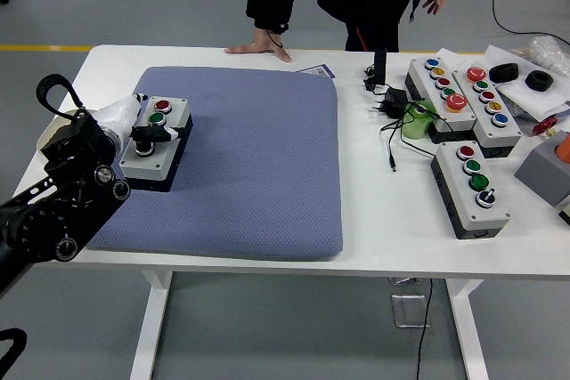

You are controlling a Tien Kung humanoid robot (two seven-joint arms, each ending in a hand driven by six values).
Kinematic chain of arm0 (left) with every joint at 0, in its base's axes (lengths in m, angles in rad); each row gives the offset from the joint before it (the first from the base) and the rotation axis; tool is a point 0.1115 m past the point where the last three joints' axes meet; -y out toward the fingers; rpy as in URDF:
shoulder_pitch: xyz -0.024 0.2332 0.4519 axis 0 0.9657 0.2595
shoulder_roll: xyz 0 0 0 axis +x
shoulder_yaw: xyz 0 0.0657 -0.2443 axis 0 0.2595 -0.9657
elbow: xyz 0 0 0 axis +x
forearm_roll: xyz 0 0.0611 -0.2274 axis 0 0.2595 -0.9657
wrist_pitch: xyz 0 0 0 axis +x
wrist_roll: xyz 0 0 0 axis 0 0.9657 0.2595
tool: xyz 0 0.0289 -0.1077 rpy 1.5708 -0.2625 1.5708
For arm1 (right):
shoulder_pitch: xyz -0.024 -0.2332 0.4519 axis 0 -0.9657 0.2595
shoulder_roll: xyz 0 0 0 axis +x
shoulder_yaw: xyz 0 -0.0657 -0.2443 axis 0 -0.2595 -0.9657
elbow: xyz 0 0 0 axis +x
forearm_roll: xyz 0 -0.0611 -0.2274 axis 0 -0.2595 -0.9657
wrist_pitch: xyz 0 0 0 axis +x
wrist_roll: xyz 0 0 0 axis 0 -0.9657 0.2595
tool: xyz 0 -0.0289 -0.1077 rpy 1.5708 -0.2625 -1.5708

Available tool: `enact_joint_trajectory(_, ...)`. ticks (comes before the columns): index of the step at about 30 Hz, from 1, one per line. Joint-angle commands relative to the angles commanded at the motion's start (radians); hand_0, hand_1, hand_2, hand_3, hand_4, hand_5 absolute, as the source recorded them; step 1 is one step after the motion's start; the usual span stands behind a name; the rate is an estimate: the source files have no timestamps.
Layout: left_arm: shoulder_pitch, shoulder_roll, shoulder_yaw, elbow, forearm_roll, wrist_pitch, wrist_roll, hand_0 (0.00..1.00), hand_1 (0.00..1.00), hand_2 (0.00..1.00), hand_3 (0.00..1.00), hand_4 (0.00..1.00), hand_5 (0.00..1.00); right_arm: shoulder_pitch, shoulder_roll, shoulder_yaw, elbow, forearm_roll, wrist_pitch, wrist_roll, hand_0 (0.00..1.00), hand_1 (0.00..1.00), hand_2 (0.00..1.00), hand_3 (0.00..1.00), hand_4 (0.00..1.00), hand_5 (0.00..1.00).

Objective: Pick up the button,place it on the desk,press the button,press the button

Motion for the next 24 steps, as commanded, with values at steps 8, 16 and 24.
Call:
enact_joint_trajectory(8,-0.013,-0.028,-0.01,0.05,0.031,-0.002,0.0,0.9,0.998,0.998,0.998,0.998,0.654,-0.007,0.0,-0.002,0.0,0.004,0.0,0.002,0.779,0.754,0.752,0.599,0.231,0.177)
enact_joint_trajectory(16,-0.025,-0.058,-0.008,0.101,0.08,-0.002,0.0,0.868,0.998,0.998,0.998,0.998,0.547,-0.002,-0.002,-0.005,0.0,0.015,-0.001,0.004,0.779,0.754,0.752,0.599,0.232,0.177)
enact_joint_trajectory(24,-0.035,-0.072,-0.007,0.142,0.131,-0.004,0.0,0.838,0.998,0.998,0.998,0.998,0.457,-0.003,-0.003,-0.006,0.0,0.017,-0.001,0.005,0.78,0.755,0.752,0.599,0.231,0.175)
